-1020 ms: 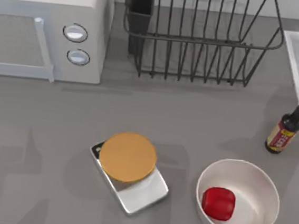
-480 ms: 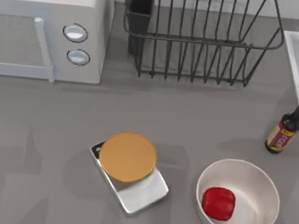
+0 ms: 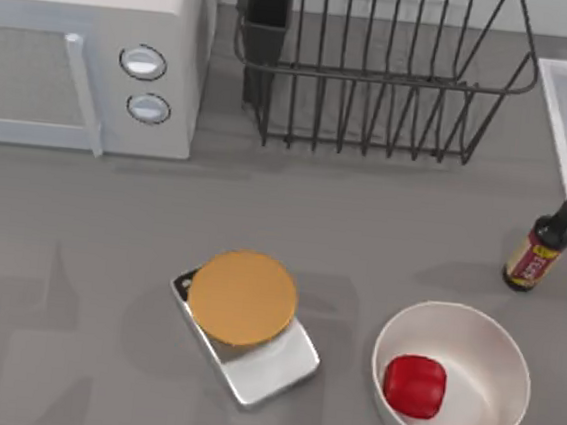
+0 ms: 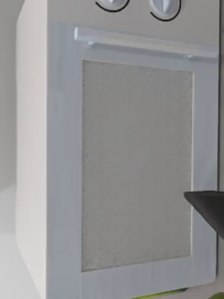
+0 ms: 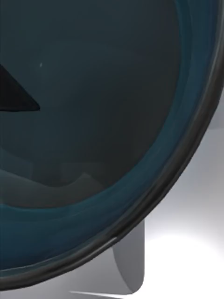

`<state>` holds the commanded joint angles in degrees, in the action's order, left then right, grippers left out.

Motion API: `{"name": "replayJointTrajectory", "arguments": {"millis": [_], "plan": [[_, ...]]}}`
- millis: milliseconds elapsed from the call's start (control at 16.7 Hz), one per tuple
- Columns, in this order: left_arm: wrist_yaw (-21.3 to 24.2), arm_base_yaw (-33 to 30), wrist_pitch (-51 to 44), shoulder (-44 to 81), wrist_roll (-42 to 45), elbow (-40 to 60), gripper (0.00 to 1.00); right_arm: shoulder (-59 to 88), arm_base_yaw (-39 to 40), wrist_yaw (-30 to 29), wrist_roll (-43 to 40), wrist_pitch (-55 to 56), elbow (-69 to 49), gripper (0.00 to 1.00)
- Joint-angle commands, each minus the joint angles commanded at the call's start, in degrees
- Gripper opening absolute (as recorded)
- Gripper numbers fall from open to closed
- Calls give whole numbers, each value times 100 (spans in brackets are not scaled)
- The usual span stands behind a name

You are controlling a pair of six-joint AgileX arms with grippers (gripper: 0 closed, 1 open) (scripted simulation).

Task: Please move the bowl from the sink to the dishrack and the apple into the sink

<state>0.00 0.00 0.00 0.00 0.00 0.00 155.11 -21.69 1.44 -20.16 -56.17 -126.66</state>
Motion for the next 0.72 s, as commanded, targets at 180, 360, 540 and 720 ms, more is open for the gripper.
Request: {"name": "replayJointTrajectory", "arguments": {"millis": [180, 360, 540, 720], "plan": [[0, 0, 0, 0, 0, 0, 100, 0, 0, 0, 0, 0, 0, 92], [0, 0, 0, 0, 0, 0, 100, 0, 0, 0, 0, 0, 0, 70], [0, 0, 0, 0, 0, 0, 100, 0, 0, 0, 0, 0, 0, 47], [0, 0, 0, 0, 0, 0, 100, 0, 0, 0, 0, 0, 0, 25]]}}
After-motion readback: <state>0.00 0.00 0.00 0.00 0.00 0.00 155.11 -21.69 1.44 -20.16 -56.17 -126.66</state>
